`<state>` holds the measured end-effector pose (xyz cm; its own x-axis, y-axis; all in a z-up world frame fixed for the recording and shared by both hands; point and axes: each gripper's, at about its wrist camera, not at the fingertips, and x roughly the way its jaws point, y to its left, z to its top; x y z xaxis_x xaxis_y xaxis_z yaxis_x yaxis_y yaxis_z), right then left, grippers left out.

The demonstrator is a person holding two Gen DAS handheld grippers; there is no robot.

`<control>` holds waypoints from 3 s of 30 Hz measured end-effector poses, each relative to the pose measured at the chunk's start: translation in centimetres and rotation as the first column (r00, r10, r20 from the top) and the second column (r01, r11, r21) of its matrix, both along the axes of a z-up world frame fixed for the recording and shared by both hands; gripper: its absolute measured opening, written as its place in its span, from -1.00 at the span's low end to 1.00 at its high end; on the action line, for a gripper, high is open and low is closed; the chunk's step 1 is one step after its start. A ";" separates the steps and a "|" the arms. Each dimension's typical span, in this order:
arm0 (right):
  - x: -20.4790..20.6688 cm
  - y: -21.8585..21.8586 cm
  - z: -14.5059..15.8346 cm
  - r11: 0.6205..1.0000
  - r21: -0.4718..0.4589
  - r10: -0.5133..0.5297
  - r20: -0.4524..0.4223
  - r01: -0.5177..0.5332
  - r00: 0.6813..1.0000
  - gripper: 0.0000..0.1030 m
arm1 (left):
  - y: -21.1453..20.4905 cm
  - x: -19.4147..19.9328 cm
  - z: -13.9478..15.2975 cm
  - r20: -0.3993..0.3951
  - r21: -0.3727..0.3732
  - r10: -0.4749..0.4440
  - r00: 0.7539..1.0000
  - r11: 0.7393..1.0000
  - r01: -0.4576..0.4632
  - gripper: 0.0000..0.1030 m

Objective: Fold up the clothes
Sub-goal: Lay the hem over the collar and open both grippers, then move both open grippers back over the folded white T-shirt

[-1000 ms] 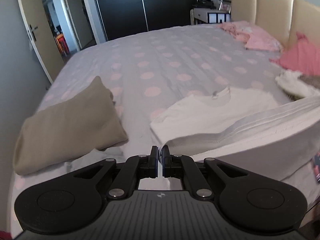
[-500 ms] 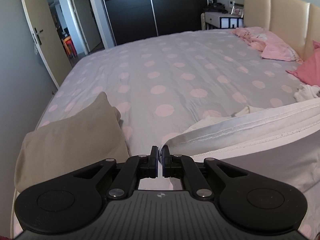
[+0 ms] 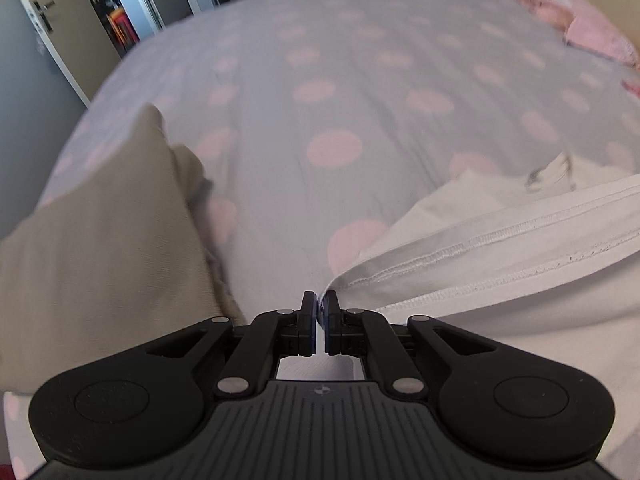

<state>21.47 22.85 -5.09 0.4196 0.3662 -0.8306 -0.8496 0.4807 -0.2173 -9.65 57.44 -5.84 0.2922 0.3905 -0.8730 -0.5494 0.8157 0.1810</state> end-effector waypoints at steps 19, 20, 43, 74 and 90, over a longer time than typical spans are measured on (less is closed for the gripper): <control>4.5 5.9 -1.2 0.997 -0.058 0.040 -0.030 -0.041 0.999 -0.95 | 3.8 3.7 -1.6 0.044 -0.012 -0.002 0.999 1.000 0.002 -0.98; 4.8 6.4 -1.8 0.997 -0.072 0.035 -0.031 -0.037 0.999 -0.95 | 4.1 4.3 -2.2 0.052 -0.018 0.004 0.999 1.000 -0.003 -0.98; 6.2 1.0 -3.0 0.977 0.158 -0.122 -0.148 0.145 0.981 -0.04 | 4.8 1.7 -0.1 0.198 -0.079 0.123 0.972 0.991 -0.109 -0.05; -1.5 -2.7 -1.7 0.965 0.232 -0.082 -0.184 0.125 0.980 -0.56 | -5.1 -1.3 -1.1 0.141 -0.130 -0.022 0.990 0.991 0.040 -0.10; -1.8 -1.1 -6.8 0.985 0.130 -0.079 -0.242 0.113 0.967 -0.46 | -4.5 -2.4 -5.6 0.166 -0.132 0.008 0.986 0.991 0.015 -0.06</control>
<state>19.67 21.71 -11.93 0.2577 0.4548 -0.8525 -0.8166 0.5741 0.0594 -12.03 52.96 -11.40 0.4385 0.2739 -0.8560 -0.5599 0.8283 -0.0218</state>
